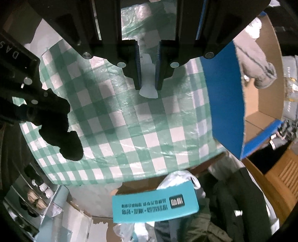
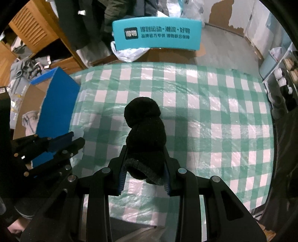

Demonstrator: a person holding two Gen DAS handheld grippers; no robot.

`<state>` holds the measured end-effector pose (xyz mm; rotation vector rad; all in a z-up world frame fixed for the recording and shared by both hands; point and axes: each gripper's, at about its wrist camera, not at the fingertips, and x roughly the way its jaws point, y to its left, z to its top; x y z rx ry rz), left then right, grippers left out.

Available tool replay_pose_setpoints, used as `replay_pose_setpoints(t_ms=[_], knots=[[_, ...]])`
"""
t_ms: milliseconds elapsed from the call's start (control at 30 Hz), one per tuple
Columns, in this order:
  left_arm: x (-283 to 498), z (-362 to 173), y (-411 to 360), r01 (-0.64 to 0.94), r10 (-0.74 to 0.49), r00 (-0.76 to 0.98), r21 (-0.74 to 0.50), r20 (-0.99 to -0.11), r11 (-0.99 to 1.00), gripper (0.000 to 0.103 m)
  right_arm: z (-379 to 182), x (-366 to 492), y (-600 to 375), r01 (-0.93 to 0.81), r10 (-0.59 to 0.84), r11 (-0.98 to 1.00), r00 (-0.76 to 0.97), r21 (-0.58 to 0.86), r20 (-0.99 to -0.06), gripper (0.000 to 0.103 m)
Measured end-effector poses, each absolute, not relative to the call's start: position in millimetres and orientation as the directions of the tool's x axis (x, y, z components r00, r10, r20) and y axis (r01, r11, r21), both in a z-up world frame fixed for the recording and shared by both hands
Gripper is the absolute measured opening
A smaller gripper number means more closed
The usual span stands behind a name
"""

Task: Organize soft objects
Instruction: 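Lift the black sock with the right tool and carry it toward the box, then lower the black sock into the box with the right tool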

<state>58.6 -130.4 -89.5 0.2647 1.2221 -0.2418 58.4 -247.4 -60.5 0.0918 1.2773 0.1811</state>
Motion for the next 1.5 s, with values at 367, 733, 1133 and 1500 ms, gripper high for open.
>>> replay_pose_setpoints(t_ms=[367,733,1133,1500], knots=[[40,-57,-122,0.343,-0.051,0.389,0.093,-0.920,0.935,0.014,-29,43,-232,-0.140,0.208,0.975,0.330,0.170,-0.921,0.031],[34,-43,-102,0.320,-0.031,0.431,0.120,-0.902,0.940,0.014,-18,36,-213,-0.189,0.249,0.963,0.341,0.193,-0.907,0.031],[36,-40,-68,0.264,-0.026,0.436,0.100,-0.900,0.959,0.014,-10,39,-180,-0.238,0.281,0.949,0.337,0.207,-0.899,0.031],[38,-33,-27,0.200,-0.014,0.455,0.087,-0.890,0.976,0.014,-6,47,-136,-0.296,0.315,0.929,0.322,0.221,-0.893,0.031]])
